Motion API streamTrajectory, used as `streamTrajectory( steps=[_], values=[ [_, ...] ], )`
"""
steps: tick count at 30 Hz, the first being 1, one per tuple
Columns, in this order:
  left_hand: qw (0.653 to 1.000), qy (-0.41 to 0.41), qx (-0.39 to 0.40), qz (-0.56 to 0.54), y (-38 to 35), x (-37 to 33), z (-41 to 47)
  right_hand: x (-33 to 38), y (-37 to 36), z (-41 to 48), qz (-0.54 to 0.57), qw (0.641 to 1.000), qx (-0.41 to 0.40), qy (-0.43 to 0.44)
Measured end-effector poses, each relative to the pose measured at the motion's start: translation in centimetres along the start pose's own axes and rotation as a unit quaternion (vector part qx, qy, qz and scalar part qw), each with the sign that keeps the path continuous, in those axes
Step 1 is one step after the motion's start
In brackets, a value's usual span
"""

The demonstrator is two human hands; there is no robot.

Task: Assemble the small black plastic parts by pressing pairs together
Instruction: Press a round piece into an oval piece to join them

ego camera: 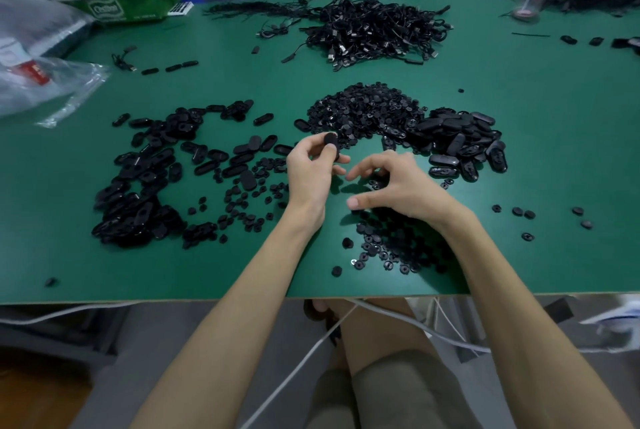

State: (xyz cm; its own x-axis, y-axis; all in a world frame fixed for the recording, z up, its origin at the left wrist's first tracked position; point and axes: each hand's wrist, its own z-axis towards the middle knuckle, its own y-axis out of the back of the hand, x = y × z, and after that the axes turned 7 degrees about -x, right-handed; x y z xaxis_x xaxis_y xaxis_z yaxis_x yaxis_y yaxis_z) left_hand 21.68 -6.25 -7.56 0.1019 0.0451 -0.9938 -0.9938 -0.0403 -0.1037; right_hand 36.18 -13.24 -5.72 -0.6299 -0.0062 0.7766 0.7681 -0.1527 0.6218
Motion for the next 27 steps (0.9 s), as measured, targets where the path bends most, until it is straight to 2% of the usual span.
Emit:
streamTrajectory(
  steps=[2,7,17,27],
  values=[
    [1.0,0.001,0.001,0.003,-0.1,0.0,0.0,0.1,0.0,-0.1,-0.059,0.998,0.023,0.007],
    [1.0,0.002,0.007,0.004,-0.1,-0.2,0.0,-0.1,-0.5,0.2,-0.01,0.999,-0.029,0.018],
    [0.999,-0.023,0.033,0.011,0.1,-0.1,-0.4,-0.8,-1.5,0.5,-0.011,0.995,-0.102,0.02],
    [0.994,-0.053,0.064,0.066,0.1,0.2,-0.2,-1.0,-1.6,0.7,-0.052,0.989,-0.141,0.015]
  ],
)
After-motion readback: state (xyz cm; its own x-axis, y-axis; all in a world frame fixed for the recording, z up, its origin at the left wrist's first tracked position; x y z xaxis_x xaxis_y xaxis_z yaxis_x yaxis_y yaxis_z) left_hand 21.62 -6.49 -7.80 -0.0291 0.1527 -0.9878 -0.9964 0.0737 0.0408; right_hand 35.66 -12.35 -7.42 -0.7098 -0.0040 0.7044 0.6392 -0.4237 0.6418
